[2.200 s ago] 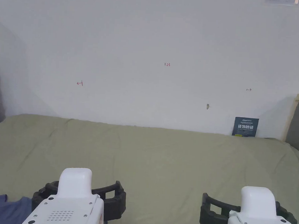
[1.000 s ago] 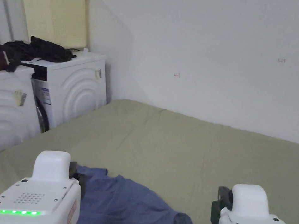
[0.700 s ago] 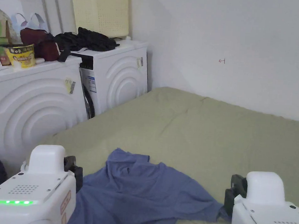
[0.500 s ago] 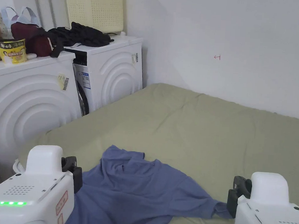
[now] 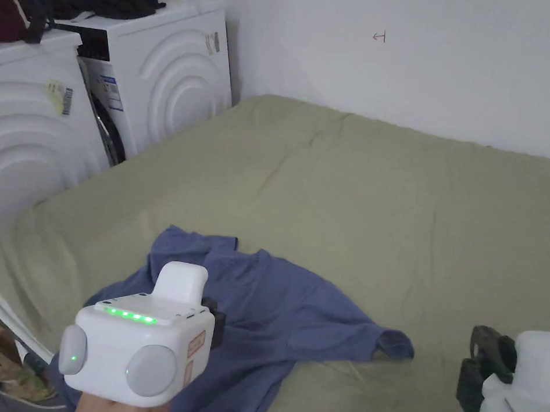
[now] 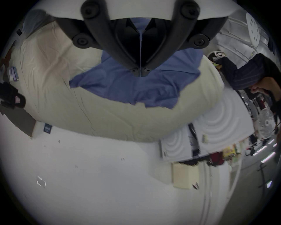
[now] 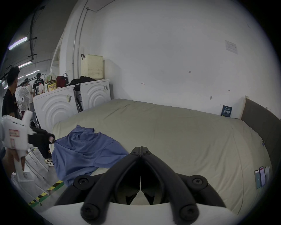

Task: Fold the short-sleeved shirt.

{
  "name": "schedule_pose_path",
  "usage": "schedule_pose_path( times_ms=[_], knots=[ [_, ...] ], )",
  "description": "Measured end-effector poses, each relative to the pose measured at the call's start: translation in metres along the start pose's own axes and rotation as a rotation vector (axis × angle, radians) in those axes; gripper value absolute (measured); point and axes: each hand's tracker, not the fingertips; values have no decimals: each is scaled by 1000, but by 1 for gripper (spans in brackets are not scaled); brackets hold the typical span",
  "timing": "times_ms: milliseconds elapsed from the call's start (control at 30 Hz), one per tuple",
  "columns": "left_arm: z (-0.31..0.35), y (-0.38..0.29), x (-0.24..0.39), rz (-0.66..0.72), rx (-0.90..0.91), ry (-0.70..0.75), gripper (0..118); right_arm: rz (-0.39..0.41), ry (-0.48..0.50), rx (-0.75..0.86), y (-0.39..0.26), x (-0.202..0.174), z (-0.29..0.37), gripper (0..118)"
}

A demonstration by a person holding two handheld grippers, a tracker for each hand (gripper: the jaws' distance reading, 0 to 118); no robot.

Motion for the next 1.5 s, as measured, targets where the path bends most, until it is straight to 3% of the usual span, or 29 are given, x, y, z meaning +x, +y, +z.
schedule_pose_path(
  times_ms=[133,167,233,267,500,667,700,733,767,833,1167,1300,1500],
  knots=[
    [-51,-4,7,-12,-180,-71,2,7,-36,-4,-4,11,0,0],
    [-60,-5,9,-7,-195,-70,23,5,-37,-7,-4,14,-1,0],
    [-69,-7,9,-20,-217,-89,96,5,-49,-13,-5,18,-2,0],
    [-73,-9,10,-29,-241,-104,118,6,-57,-16,-5,20,-2,0],
    [-116,-24,12,-87,-371,-42,117,2,-55,-25,-5,24,-4,0],
    [-110,-27,3,-36,-348,-47,105,4,-45,-40,-9,26,5,0],
    [-105,-24,0,-13,-325,-55,87,8,-46,-42,-10,27,9,0],
    [-101,-20,-4,-14,-300,-17,55,8,-48,-40,-11,28,14,0],
    [-102,-19,-9,31,-296,-35,1,6,-49,-38,-11,30,19,0],
    [-106,-18,-17,99,-375,-80,1,3,-57,-35,-12,37,31,0],
    [-88,33,46,38,-217,-163,1,-80,-222,2,-20,89,103,0],
    [-86,67,115,-30,-152,-255,1,-110,-306,9,-26,117,127,0],
    [-85,110,266,-154,-111,-461,1,-166,-438,0,-35,165,151,0]
  ],
)
